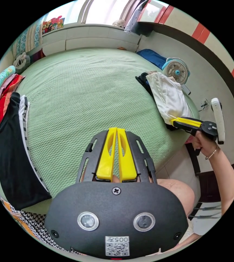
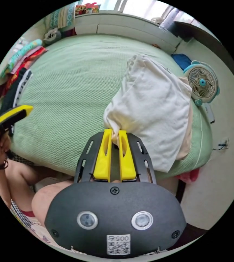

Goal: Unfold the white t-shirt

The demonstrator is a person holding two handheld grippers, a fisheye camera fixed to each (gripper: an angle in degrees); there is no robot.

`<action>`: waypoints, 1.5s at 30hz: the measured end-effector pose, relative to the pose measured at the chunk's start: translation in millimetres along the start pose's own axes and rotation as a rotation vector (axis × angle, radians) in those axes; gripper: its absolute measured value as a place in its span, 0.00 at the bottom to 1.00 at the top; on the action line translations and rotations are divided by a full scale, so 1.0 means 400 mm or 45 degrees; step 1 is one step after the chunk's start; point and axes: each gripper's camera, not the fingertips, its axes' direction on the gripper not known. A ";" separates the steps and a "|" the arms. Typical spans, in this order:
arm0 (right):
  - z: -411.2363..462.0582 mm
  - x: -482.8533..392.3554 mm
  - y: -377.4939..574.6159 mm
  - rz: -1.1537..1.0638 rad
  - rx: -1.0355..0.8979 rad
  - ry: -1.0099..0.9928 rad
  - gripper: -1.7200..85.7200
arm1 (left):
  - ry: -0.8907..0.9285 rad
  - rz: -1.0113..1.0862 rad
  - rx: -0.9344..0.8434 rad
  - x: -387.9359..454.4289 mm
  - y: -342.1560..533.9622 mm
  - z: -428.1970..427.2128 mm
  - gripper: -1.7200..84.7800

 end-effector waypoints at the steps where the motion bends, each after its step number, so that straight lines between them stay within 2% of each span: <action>1: -0.019 -0.002 0.001 -0.007 0.029 -0.028 0.02 | -0.001 -0.001 0.002 -0.003 -0.001 -0.001 0.01; 5: -0.061 -0.041 -0.002 -0.057 0.092 -0.029 0.02 | 0.000 -0.041 0.001 -0.039 -0.009 -0.002 0.01; 11: -0.079 -0.166 -0.033 -0.154 0.175 -0.216 0.02 | -0.044 -0.138 0.019 -0.118 -0.011 -0.021 0.01; 17: -0.015 -0.383 -0.038 -0.374 0.098 -0.551 0.02 | -0.117 -0.253 0.054 -0.238 -0.004 -0.065 0.01; 19: 0.007 -0.475 -0.022 -0.528 0.019 -0.664 0.03 | -0.124 -0.291 0.048 -0.277 -0.001 -0.074 0.01; 22: 0.009 -0.511 -0.005 -0.623 -0.025 -0.786 0.07 | -0.148 -0.327 0.032 -0.328 0.002 -0.084 0.01; 25: -0.018 -0.435 -0.015 -0.518 0.076 -0.859 0.12 | -0.171 -0.346 0.035 -0.362 0.004 -0.096 0.01; 28: -0.032 -0.324 -0.048 -0.275 0.214 -0.713 0.14 | -0.147 -0.371 0.032 -0.388 0.000 -0.101 0.01; 33: 0.053 -0.232 -0.150 0.070 0.138 -0.448 0.15 | -0.123 -0.334 0.014 -0.387 -0.020 -0.097 0.01; 38: 0.194 -0.261 -0.226 0.214 -0.010 -0.409 0.16 | -0.120 -0.274 -0.010 -0.370 -0.040 -0.093 0.01; 41: 0.210 -0.279 -0.231 0.297 0.091 -0.333 0.14 | -0.157 -0.223 -0.013 -0.363 -0.052 -0.102 0.01; 45: 0.212 -0.327 -0.262 0.209 0.157 -0.223 0.11 | -0.160 -0.240 -0.001 -0.387 -0.067 -0.119 0.01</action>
